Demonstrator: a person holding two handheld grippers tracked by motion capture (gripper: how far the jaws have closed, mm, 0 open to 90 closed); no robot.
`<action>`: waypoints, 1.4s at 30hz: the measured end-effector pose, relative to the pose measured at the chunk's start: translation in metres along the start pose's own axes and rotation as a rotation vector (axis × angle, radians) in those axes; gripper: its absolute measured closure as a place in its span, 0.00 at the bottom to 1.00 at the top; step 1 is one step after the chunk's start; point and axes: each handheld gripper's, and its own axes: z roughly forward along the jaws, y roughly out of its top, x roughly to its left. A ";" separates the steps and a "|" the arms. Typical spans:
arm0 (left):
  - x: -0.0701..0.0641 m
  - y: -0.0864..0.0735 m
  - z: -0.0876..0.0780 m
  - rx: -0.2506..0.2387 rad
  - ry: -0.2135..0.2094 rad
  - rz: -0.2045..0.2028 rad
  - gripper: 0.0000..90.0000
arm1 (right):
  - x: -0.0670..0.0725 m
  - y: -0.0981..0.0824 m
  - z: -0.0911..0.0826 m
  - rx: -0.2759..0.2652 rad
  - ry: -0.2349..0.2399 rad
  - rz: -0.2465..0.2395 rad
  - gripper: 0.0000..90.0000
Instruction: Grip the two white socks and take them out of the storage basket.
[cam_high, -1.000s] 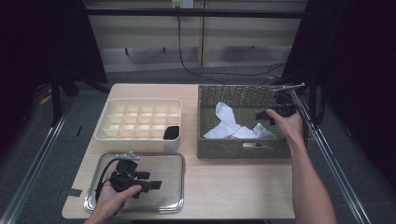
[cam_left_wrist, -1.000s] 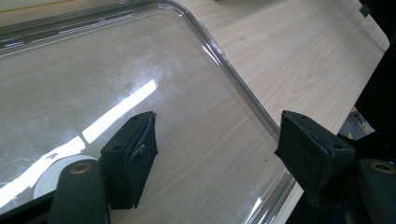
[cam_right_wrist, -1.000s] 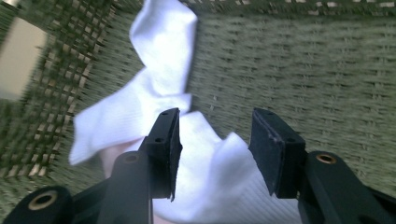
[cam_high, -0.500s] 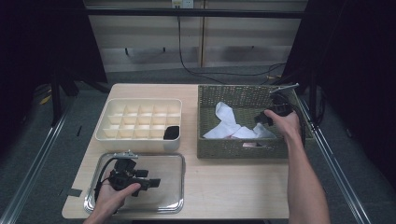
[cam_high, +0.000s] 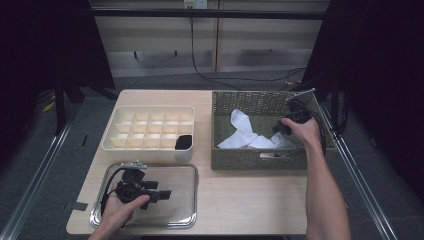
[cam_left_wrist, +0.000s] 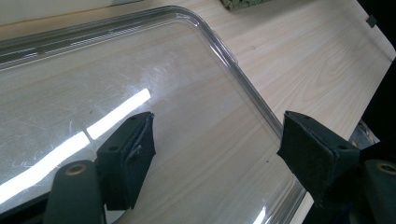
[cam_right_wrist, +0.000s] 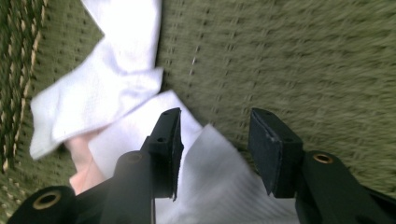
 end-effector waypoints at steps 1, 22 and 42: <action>0.000 0.000 0.000 0.000 0.001 0.000 0.29 | 0.000 0.000 0.002 0.010 -0.014 -0.006 0.63; 0.001 0.000 -0.001 -0.002 -0.026 0.003 0.31 | 0.012 -0.005 -0.032 -0.107 0.111 -0.029 0.98; 0.000 -0.001 -0.001 0.001 -0.031 -0.003 0.31 | 0.032 -0.003 -0.078 -0.211 0.166 -0.050 0.98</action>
